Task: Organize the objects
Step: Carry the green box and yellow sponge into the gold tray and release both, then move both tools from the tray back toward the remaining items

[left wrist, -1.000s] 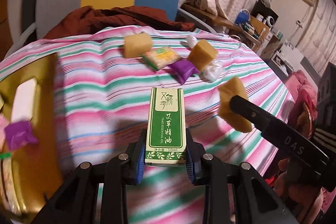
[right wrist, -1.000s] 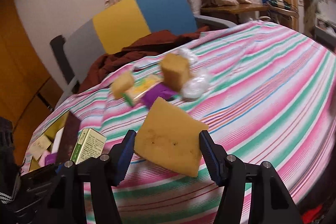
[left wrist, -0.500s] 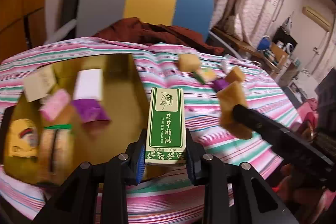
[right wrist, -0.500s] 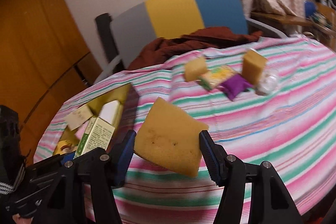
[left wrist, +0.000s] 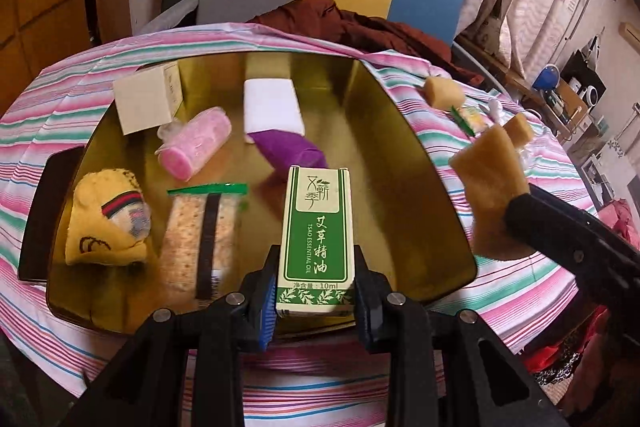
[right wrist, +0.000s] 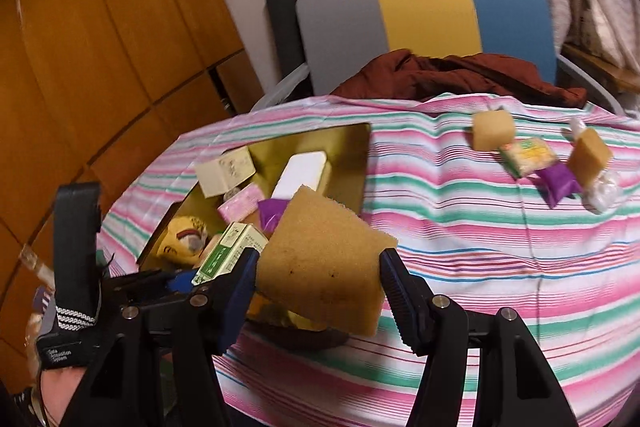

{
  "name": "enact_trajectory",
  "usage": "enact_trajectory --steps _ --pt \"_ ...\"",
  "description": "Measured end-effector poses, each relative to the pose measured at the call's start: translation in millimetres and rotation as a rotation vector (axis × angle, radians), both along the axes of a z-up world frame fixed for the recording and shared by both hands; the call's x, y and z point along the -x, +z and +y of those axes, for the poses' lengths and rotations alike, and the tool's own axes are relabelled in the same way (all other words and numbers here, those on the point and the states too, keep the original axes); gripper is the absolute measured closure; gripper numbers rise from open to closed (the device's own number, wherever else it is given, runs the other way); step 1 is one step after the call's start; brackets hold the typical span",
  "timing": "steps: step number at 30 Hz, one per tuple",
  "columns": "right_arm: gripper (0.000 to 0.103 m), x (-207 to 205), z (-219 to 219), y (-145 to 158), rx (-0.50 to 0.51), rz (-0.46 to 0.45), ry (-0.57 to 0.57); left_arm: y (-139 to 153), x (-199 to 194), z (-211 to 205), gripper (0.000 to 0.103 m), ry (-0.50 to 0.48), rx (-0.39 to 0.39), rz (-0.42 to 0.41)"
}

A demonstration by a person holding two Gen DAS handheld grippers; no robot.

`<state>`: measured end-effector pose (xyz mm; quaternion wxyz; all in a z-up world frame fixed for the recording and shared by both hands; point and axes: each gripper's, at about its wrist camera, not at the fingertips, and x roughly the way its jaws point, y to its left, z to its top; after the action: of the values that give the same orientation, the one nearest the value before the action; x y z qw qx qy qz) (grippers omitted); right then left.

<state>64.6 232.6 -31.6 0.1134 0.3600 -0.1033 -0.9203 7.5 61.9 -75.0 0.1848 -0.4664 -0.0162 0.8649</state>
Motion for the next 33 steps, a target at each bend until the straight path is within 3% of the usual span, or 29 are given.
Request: enact_trajectory --steps 18,26,29,33 --pt "0.039 30 -24 -13 -0.076 -0.076 0.036 -15 9 -15 0.072 0.025 0.044 -0.035" --pt "0.032 35 -23 -14 -0.051 -0.076 0.022 -15 9 -7 0.072 0.023 0.079 -0.019" --pt "0.023 33 -17 -14 -0.031 -0.070 0.004 -14 7 -6 0.065 0.041 0.099 -0.016" --pt "0.021 32 -11 -12 0.007 -0.054 -0.010 -10 6 -10 0.064 0.070 0.067 -0.028"
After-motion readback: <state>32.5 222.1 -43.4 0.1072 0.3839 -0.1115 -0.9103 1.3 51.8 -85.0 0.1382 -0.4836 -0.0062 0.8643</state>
